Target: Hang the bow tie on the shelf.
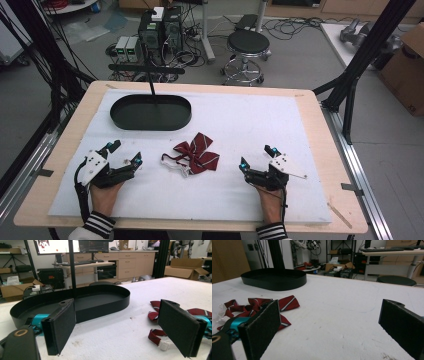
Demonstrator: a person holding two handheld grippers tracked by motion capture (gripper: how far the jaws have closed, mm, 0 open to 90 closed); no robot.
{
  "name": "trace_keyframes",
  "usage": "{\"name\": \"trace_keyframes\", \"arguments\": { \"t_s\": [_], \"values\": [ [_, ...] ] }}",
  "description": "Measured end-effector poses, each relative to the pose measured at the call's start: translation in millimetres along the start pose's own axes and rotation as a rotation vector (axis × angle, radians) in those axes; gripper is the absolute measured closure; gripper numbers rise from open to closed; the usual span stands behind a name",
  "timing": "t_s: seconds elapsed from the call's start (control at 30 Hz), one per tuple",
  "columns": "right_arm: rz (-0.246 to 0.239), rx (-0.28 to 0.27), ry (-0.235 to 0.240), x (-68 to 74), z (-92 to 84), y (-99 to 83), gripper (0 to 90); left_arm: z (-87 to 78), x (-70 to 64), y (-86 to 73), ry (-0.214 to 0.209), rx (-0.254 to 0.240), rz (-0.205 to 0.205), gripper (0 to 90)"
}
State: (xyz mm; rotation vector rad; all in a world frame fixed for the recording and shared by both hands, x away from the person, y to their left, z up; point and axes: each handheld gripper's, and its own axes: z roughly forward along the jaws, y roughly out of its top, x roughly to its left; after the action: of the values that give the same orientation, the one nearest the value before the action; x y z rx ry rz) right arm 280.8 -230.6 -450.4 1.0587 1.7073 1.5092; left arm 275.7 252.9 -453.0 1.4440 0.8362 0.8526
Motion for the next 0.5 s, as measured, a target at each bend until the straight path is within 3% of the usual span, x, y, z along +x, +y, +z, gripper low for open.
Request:
{"name": "trace_keyframes", "arguments": {
  "t_s": [0.5],
  "values": [
    [-0.008, 0.013, -0.003, 1.3, 1.0, 0.7, 3.0, -0.3, -0.1, 0.0, -0.001, -0.002, 0.002, 15.6]
  ]
}}
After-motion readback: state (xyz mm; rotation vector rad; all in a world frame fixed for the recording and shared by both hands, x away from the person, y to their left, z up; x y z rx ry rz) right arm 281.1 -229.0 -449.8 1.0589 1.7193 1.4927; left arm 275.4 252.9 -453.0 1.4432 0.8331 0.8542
